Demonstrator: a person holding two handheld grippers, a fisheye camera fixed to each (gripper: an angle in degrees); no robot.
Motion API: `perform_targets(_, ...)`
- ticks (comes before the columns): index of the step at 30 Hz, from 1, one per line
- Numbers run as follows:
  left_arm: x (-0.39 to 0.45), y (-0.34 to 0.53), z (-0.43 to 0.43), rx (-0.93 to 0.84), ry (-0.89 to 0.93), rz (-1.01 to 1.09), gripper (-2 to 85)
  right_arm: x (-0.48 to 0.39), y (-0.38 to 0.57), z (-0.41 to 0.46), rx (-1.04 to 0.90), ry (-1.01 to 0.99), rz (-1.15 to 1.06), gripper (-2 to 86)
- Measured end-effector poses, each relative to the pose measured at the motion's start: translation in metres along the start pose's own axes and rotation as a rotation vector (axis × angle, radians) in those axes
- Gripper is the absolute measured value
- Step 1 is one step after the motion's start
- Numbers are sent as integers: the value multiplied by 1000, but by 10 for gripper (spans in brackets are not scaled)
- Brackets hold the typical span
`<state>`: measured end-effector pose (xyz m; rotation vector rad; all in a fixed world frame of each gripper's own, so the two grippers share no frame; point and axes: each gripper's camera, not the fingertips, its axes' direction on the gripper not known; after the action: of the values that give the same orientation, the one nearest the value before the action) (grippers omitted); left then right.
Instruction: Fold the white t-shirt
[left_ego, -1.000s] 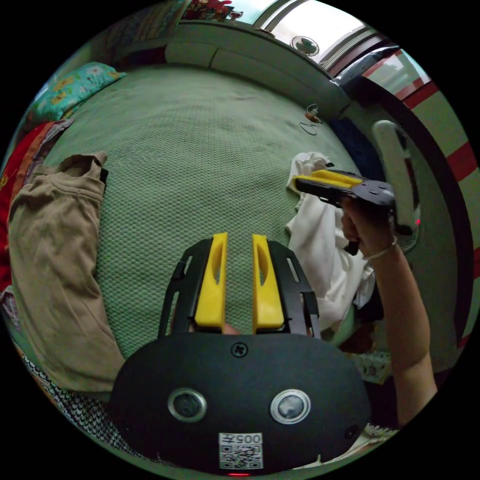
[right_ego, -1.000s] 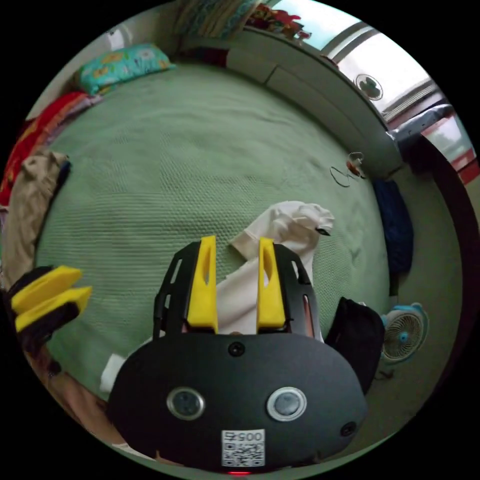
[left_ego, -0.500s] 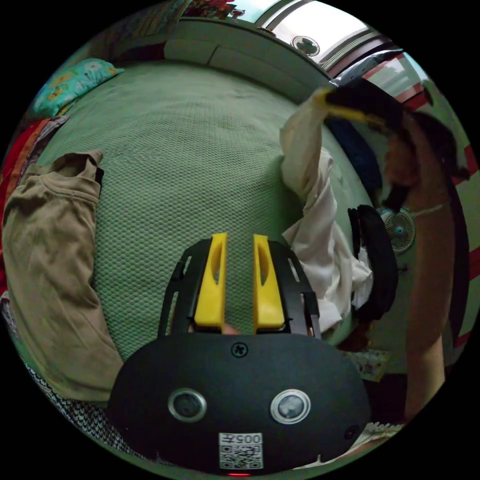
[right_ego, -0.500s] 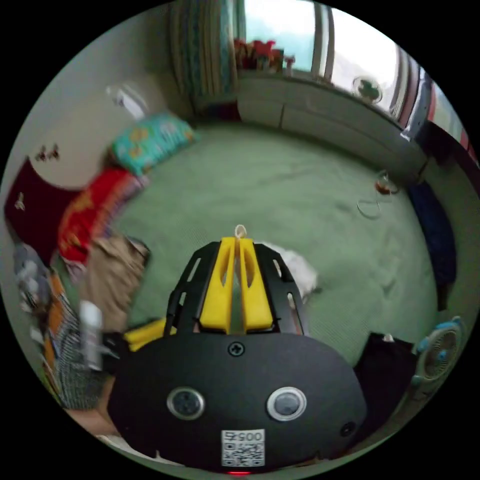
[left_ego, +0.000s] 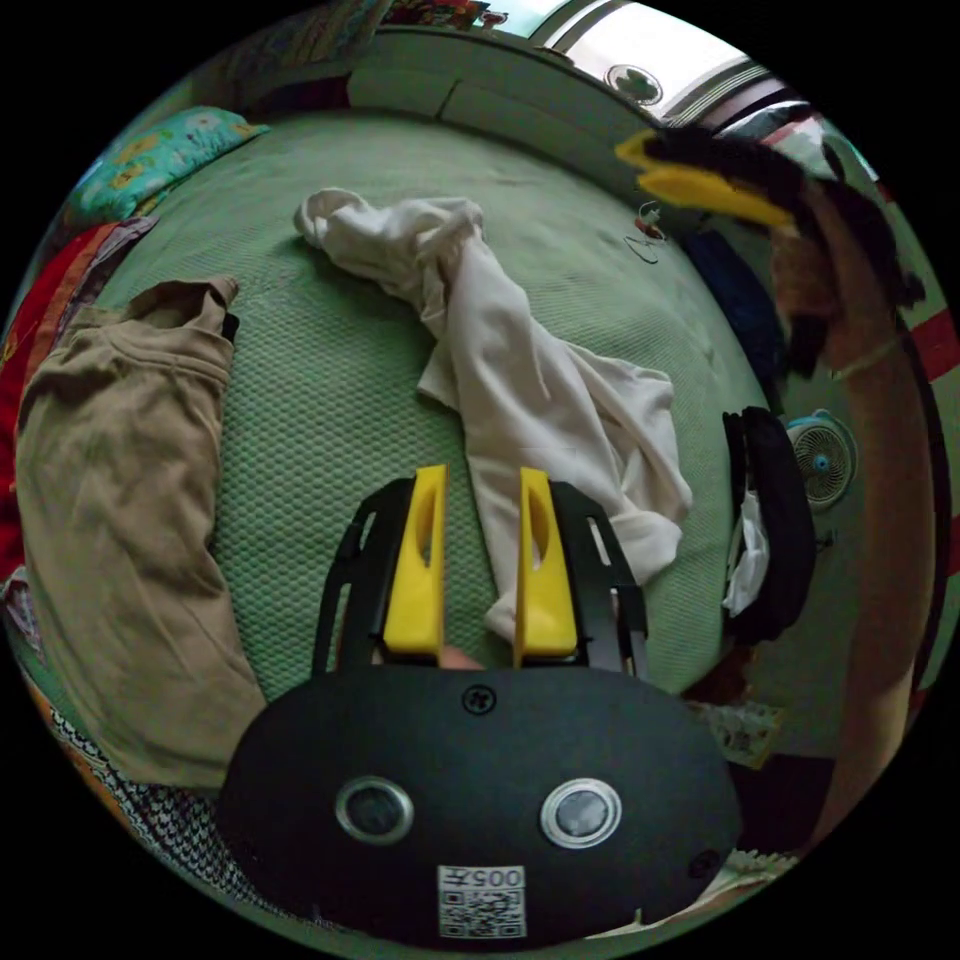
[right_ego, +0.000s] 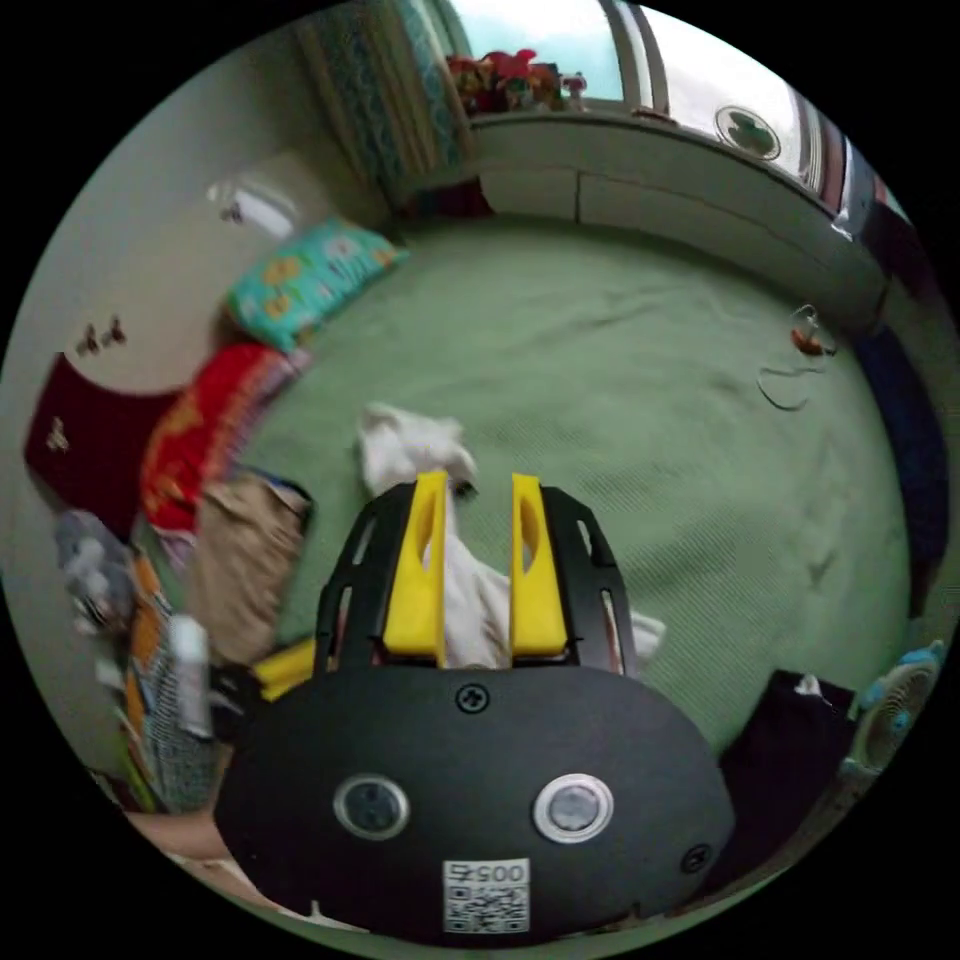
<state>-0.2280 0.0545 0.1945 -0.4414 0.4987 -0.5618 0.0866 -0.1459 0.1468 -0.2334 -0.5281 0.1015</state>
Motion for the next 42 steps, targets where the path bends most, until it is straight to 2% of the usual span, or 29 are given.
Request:
perform_targets(5,11,13,3,-51,-17,18,148,54,89,43,-145,225,0,101)
perform_targets(11,36,34,5,-42,-100,45,168,89,138,69,-204,291,105,103)
perform_targets(14,56,44,5,-38,-225,58,144,78,152,68,-135,315,79,55)
perform_targets(16,72,55,4,-32,-206,74,78,66,159,65,-118,384,75,3)
perform_targets(19,89,71,6,-44,-198,127,28,45,173,46,-90,389,42,-11)
perform_targets(23,92,94,-14,-20,-134,126,12,31,204,-12,-16,348,74,-13)
perform_targets(29,98,156,-111,127,-93,137,3,11,269,-104,49,400,0,-13)
perform_targets(32,104,185,-164,188,-179,150,3,7,308,-136,50,370,11,-14)
perform_targets(36,101,225,-191,131,-245,119,7,3,357,-131,-36,400,-12,-14)
perform_targets(40,90,259,-154,-22,-259,72,23,2,405,-81,-210,327,-13,-9)
perform_targets(42,84,269,-141,-62,-305,14,41,0,416,-62,-259,351,-25,5)
